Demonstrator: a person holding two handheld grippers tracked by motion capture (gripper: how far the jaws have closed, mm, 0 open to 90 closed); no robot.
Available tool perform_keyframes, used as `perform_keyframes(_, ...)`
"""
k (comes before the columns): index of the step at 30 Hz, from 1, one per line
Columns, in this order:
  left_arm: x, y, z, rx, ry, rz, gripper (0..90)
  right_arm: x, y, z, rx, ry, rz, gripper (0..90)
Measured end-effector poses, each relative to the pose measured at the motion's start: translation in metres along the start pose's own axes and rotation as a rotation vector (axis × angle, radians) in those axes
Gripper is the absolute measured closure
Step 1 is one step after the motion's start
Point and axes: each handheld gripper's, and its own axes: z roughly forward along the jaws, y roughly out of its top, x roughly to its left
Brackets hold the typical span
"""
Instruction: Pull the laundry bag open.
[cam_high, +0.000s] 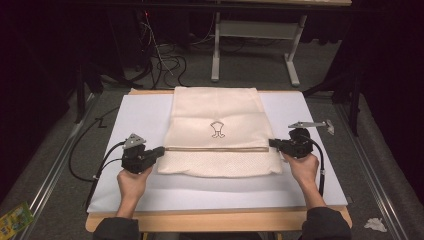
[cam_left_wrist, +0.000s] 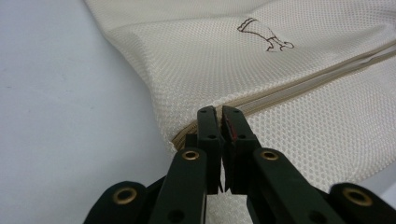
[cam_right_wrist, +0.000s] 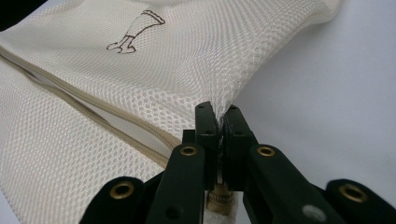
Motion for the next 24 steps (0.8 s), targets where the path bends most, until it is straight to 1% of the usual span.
perform_keyframes(2, 0.0005, -0.0004, -0.001, 0.001, 0.014, 0.004, 87.4, 0.0019, 0.0005, -0.0013, 0.0, -0.008, -0.015, 88.4)
perform_keyframes(3, 0.0013, -0.0006, -0.0016, 0.0, 0.011, 0.0, 87.4, 0.0009, 0.0004, -0.0014, -0.003, -0.01, -0.011, 88.4)
perform_keyframes(4, 0.0017, -0.0008, -0.002, -0.002, 0.016, 0.0, 87.4, 0.0, 0.0003, -0.0015, -0.003, -0.006, -0.005, 88.4)
perform_keyframes(6, 0.0034, -0.0011, -0.0037, 0.0, 0.017, -0.003, 87.4, -0.0013, -0.0002, -0.0017, -0.006, -0.013, -0.008, 88.4)
perform_keyframes(10, 0.0044, -0.0007, -0.0056, 0.002, 0.024, 0.0, 87.4, -0.0018, -0.0007, -0.0025, -0.004, -0.013, -0.003, 88.5)
perform_keyframes(12, 0.0052, -0.0006, -0.0059, 0.001, 0.034, -0.002, 87.4, -0.0026, -0.0008, -0.0023, -0.005, -0.014, -0.002, 88.5)
perform_keyframes(14, 0.0041, -0.0014, -0.0078, -0.013, 0.051, 0.01, 87.5, -0.0023, -0.0011, -0.0025, -0.009, -0.026, -0.004, 88.7)
perform_keyframes(15, 0.0035, -0.0014, -0.0084, -0.01, 0.06, 0.014, 87.6, -0.002, -0.0015, -0.003, -0.024, -0.033, -0.001, 88.7)
perform_keyframes(17, 0.0048, -0.0017, -0.0083, 0.004, 0.06, 0.012, 87.6, -0.0015, -0.0014, -0.0033, -0.028, -0.039, -0.002, 88.8)
perform_keyframes(21, 0.0044, -0.0014, -0.0083, -0.003, 0.058, 0.007, 87.5, -0.0019, -0.0012, -0.0023, -0.023, -0.042, 0.0, 88.8)
perform_keyframes(24, 0.003, -0.0016, -0.0081, -0.007, 0.046, 0.006, 87.4, -0.003, -0.0013, -0.0026, -0.02, -0.041, 0.006, 88.7)
